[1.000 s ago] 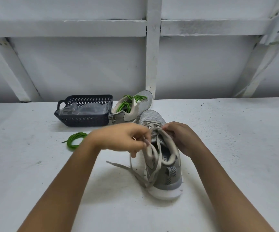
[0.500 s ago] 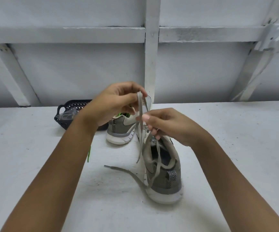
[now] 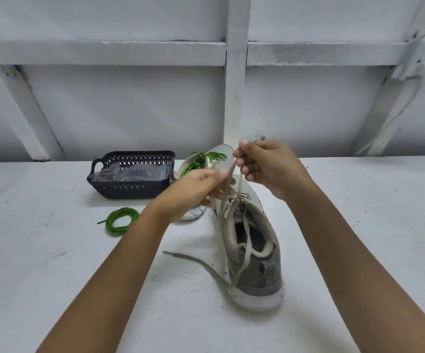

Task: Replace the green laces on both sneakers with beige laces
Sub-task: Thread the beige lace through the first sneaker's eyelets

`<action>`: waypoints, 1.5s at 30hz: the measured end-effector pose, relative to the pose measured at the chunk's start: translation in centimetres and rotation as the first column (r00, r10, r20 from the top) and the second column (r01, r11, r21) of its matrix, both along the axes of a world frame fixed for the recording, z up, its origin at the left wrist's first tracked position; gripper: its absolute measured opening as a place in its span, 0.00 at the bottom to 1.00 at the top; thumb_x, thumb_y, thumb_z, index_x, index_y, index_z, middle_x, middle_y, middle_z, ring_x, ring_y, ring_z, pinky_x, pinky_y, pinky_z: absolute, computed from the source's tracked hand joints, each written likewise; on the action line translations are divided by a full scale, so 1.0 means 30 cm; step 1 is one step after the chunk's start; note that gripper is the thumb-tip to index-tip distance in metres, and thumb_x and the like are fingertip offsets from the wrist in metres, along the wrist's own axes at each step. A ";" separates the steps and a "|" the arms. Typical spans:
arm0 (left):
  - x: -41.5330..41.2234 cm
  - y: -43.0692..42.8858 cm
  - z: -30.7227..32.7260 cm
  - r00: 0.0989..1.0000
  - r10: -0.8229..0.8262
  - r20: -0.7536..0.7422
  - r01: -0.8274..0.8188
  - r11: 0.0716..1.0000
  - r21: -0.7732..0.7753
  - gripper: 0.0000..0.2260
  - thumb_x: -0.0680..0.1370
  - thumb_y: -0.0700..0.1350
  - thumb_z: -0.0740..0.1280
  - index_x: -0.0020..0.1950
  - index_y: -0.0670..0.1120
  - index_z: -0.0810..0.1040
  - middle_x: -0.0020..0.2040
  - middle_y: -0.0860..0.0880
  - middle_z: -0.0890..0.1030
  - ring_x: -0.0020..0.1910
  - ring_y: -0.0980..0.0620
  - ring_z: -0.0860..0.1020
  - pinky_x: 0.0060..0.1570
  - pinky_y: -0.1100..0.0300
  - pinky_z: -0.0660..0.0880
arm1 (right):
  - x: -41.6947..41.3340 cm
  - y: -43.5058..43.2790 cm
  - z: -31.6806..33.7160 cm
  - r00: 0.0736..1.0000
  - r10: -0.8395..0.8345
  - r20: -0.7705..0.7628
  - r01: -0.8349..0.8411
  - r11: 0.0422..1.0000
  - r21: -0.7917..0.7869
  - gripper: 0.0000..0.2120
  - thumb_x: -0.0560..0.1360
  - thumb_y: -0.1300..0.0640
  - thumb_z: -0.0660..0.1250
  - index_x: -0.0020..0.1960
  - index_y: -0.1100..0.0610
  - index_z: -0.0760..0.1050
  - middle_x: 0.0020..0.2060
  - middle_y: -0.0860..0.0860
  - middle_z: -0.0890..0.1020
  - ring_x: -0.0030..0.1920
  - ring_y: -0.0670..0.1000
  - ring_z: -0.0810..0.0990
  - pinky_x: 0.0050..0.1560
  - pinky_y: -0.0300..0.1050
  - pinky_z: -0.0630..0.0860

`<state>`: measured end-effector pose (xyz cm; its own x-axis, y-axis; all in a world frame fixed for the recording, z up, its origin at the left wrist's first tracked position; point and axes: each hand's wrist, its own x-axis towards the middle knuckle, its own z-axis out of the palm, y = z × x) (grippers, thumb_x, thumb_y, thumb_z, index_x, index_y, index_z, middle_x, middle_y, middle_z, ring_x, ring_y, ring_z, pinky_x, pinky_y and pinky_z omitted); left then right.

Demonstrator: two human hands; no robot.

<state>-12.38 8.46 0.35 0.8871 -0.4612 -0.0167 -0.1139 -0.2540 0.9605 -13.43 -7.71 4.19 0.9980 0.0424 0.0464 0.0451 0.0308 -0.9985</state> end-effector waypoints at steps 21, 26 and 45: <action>-0.007 0.040 -0.071 0.940 0.232 -0.250 -0.313 0.877 -0.365 0.06 0.77 0.38 0.64 0.45 0.44 0.81 0.37 0.50 0.84 0.35 0.56 0.80 0.46 0.60 0.75 | -0.009 -0.049 -0.137 0.997 -0.063 0.053 0.079 0.545 -0.834 0.20 0.77 0.45 0.62 0.37 0.60 0.74 0.28 0.52 0.73 0.30 0.48 0.71 0.31 0.42 0.65; -0.010 -0.007 -0.112 0.909 0.380 -0.171 -0.416 0.844 -0.338 0.06 0.76 0.38 0.67 0.44 0.45 0.82 0.31 0.55 0.78 0.29 0.59 0.71 0.35 0.66 0.67 | -0.032 -0.017 -0.207 0.996 -0.025 0.084 0.085 0.476 -0.875 0.23 0.76 0.39 0.59 0.28 0.50 0.72 0.37 0.52 0.69 0.41 0.49 0.72 0.41 0.43 0.69; -0.021 -0.109 -0.189 0.881 0.467 0.077 -0.440 0.868 -0.229 0.09 0.74 0.36 0.70 0.39 0.50 0.80 0.37 0.52 0.82 0.39 0.57 0.79 0.48 0.63 0.76 | -0.037 -0.038 -0.283 0.975 -0.060 -0.212 0.038 0.994 -0.107 0.09 0.76 0.65 0.64 0.40 0.61 0.80 0.35 0.57 0.80 0.39 0.54 0.78 0.50 0.49 0.74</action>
<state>-13.01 5.17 -5.33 0.9874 0.0112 0.1579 -0.1556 -0.1127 0.9814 -14.54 -8.84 -4.29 0.9852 -0.0129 -0.1712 -0.1717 -0.0681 -0.9828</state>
